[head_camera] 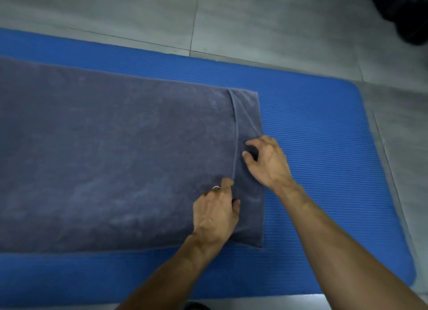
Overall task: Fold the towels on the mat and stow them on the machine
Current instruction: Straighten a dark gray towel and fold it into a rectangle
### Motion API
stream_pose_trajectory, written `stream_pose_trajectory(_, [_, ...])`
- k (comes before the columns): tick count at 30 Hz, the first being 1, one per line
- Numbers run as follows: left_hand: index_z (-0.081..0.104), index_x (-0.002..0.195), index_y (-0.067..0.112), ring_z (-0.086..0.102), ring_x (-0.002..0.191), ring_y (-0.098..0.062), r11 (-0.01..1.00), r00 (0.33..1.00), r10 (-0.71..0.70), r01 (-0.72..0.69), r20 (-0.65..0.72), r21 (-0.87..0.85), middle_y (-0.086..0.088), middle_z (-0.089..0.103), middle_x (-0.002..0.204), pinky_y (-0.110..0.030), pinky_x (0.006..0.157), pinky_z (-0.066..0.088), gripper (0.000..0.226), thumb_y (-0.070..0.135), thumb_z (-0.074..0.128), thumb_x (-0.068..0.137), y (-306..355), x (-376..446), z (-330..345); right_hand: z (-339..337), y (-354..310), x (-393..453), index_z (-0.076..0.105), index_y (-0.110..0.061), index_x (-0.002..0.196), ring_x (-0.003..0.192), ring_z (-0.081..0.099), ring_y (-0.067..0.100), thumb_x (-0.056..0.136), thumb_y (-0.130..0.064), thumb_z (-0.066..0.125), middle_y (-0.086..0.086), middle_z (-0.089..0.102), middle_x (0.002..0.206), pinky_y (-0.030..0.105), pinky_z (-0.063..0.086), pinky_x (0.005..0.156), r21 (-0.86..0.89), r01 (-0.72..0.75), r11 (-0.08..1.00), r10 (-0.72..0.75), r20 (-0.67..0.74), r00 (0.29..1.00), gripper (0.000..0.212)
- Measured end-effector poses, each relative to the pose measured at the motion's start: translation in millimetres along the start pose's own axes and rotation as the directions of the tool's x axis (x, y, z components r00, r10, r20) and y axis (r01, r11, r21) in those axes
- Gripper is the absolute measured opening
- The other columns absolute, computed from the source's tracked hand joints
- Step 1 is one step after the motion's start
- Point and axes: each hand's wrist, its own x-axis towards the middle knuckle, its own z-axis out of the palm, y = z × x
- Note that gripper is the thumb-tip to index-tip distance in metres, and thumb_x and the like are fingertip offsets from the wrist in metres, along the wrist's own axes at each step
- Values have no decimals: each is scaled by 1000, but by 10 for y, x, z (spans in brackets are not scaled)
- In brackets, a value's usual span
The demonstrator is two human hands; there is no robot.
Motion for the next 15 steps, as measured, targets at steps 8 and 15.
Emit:
stream_pose_trajectory(8, [49,125,24,61,97,-20,999,994,42,-42,-96,9,1,56,116,-35,75,51,34,36,50,93,-123,-181,5,-21,26,-1,65,-13,115,104,54,31,90,-31,46,6,60,112,50,48,84,-95,197,976,-205,-92,974,36])
stream_pose_trajectory(15, [49,138,8,37,140,-25,894,930,366,-360,28,265,-6,47,146,-50,111,25,60,41,33,91,-171,229,225,103,201,651,8,-27,156,151,-2,18,97,-53,12,-3,0,164,46,5,121,-301,452,840,-342,352,871,64])
